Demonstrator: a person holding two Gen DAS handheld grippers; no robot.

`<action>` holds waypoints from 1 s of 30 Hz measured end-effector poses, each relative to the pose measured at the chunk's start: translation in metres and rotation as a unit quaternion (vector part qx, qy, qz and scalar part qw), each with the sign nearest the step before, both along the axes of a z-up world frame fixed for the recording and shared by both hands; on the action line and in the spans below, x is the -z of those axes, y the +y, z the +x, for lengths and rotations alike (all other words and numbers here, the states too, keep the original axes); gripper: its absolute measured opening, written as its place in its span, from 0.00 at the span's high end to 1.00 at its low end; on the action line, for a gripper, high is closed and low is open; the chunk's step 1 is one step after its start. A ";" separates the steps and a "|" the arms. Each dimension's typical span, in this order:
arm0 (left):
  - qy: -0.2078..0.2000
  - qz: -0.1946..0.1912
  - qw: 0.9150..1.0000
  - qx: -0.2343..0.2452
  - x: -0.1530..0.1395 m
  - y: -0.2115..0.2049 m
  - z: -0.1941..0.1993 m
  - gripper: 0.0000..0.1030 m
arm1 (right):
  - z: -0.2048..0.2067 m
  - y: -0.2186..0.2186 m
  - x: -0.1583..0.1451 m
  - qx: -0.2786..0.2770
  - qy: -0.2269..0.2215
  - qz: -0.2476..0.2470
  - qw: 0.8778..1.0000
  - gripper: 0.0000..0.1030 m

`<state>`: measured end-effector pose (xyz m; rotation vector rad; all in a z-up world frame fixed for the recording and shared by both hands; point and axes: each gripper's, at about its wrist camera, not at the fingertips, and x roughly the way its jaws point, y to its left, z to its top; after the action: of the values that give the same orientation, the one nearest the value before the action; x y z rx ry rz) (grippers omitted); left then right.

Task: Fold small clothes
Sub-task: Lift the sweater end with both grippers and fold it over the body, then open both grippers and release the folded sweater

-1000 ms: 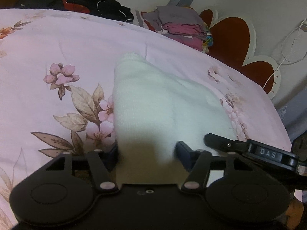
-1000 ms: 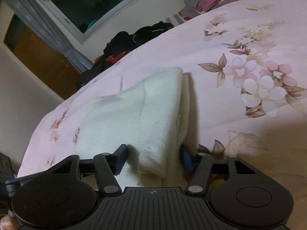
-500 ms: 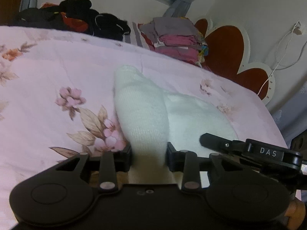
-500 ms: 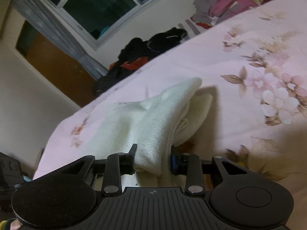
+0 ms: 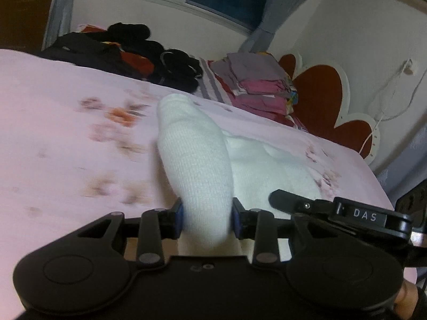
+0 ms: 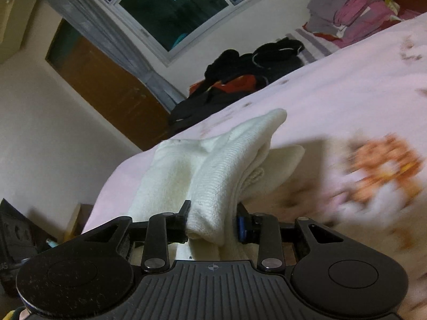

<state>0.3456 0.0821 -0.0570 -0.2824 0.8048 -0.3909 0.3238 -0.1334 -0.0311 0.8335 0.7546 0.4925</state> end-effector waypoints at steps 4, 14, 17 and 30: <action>0.007 0.005 1.000 -0.014 0.002 0.072 0.003 0.68 | 0.004 0.073 -0.010 -0.007 0.006 0.007 1.000 0.69; 0.047 0.020 0.998 -0.040 0.053 0.177 0.022 0.62 | 0.022 0.195 0.015 -0.036 0.037 -0.016 0.999 0.68; 0.041 0.019 0.999 -0.031 0.060 0.179 0.022 0.51 | 0.020 0.191 0.024 -0.031 0.048 -0.028 0.998 0.65; -0.047 0.023 0.997 -0.048 0.020 0.176 0.033 0.50 | 0.024 0.205 -0.030 0.013 -0.030 -0.161 0.986 0.57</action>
<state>0.3785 0.2584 -0.0774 -0.2573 0.7050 -0.2923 0.3479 0.0715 -0.0015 0.5242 0.7421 0.3589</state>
